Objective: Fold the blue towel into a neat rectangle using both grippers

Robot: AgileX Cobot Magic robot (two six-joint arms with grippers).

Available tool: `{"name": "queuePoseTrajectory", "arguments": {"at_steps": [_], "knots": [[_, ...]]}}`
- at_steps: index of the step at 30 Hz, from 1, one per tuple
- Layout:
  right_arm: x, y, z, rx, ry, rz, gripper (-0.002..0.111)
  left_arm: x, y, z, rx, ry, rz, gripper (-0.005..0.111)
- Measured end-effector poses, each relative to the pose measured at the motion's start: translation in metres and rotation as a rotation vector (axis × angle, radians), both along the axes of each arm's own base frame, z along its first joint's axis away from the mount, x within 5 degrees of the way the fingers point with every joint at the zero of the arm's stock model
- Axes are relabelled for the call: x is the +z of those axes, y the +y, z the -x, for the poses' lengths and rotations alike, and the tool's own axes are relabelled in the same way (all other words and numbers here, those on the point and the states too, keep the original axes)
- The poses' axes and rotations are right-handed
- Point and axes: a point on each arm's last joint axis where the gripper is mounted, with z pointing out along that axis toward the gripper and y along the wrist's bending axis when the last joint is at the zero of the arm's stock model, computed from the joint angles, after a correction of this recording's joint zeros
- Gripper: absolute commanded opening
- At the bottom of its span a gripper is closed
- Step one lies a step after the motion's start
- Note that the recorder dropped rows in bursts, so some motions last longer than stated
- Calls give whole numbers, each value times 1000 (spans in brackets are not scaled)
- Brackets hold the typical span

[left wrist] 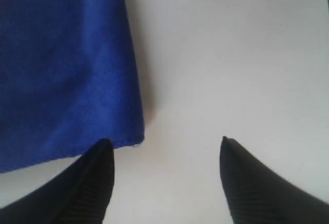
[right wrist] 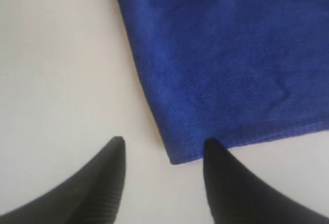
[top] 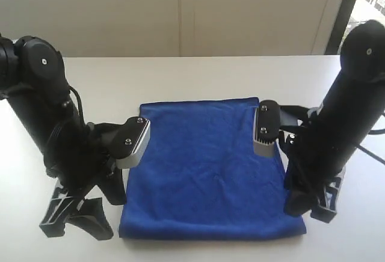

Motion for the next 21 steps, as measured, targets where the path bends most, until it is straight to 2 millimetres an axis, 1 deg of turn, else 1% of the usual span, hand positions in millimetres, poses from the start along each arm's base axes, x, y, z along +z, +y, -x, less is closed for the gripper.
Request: {"name": "queuePoseTrajectory", "arguments": {"at_steps": [1, 2, 4, 10, 13, 18, 21], "knots": [[-3, -1, 2, 18, -1, 3, 56, -2, -1, -1, -8, -19, 14, 66], [-10, -2, 5, 47, -12, 12, 56, -8, -2, -3, -9, -51, 28, 66], [-19, -4, 7, 57, -37, 23, 56, -16, -2, -5, 1, -66, 34, 66], [-39, -8, 10, 26, -132, 43, 56, -42, -5, -4, 38, -3, 35, 66], [-44, -9, 11, 16, -161, 48, 56, -44, -8, -5, 26, -3, 67, 66], [-52, -9, 12, 14, -145, 54, 56, -44, -11, -7, 14, -34, 105, 66], [-56, -9, 12, 15, -131, 56, 55, -50, -13, -9, 20, -21, 105, 66]]}}
